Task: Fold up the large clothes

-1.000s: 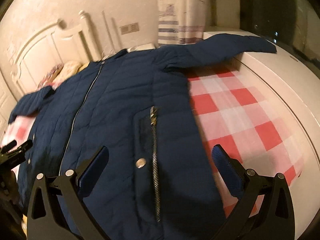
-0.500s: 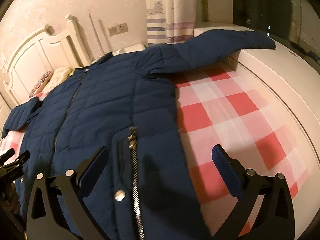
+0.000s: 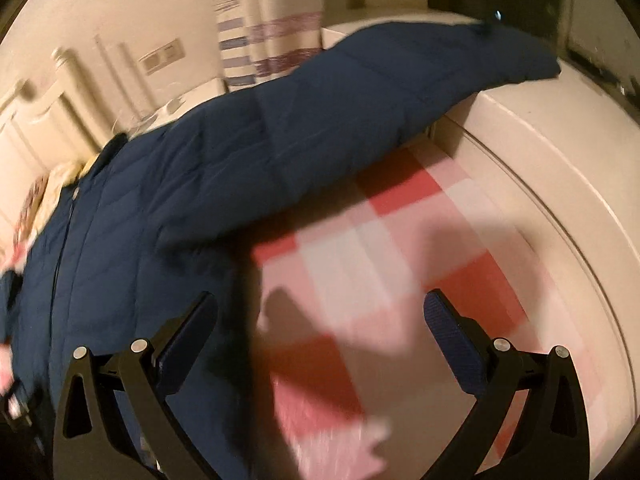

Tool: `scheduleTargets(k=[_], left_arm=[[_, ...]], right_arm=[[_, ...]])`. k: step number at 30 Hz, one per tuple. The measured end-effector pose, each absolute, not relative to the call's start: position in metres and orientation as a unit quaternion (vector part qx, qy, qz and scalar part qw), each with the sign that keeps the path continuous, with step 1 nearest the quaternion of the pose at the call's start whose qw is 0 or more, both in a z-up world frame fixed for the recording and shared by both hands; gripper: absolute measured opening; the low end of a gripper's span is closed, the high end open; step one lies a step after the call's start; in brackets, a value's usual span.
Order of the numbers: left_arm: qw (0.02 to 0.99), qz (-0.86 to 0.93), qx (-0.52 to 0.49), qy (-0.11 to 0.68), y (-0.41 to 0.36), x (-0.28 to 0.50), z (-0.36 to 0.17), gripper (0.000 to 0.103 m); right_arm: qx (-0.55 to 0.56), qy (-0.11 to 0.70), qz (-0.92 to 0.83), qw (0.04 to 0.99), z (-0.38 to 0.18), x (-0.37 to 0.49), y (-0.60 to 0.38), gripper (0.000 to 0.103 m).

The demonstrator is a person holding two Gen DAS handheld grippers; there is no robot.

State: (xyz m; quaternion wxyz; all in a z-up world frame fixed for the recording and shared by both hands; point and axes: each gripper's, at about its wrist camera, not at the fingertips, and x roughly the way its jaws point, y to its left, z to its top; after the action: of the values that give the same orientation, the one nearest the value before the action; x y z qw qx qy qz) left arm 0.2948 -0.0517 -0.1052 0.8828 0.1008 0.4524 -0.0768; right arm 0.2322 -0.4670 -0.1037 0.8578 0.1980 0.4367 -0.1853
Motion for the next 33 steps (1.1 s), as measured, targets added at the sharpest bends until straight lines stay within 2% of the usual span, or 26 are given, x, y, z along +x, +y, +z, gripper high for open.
scheduleTargets(k=[8,19,26,28,31,33], left_arm=[[0.885,-0.090,0.095,0.447,-0.049,0.296,-0.110,0.101],[0.890,-0.098,0.080,0.438,-0.044,0.293,-0.114,0.101],[0.886,-0.092,0.077,0.448,-0.039,0.289,-0.110,0.101],[0.911,-0.023,0.106,0.397,-0.038,0.263,-0.090,0.101],[0.953,-0.004,0.125,0.278,-0.038,0.205,-0.046,0.101],[0.965,-0.007,0.116,0.234,-0.034,0.170,-0.024,0.101]], right_arm=[[0.252,0.423,-0.196,0.848,-0.108,0.268,-0.498,0.099],[0.275,0.415,-0.215,0.841,-0.108,0.252,-0.492,0.098],[0.212,0.365,-0.145,0.895,-0.063,0.197,-0.399,0.098],[0.165,0.351,-0.106,0.916,-0.052,0.169,-0.351,0.098],[0.086,0.330,-0.073,0.937,-0.044,0.135,-0.296,0.098],[0.030,0.323,-0.054,0.944,-0.043,0.112,-0.262,0.098]])
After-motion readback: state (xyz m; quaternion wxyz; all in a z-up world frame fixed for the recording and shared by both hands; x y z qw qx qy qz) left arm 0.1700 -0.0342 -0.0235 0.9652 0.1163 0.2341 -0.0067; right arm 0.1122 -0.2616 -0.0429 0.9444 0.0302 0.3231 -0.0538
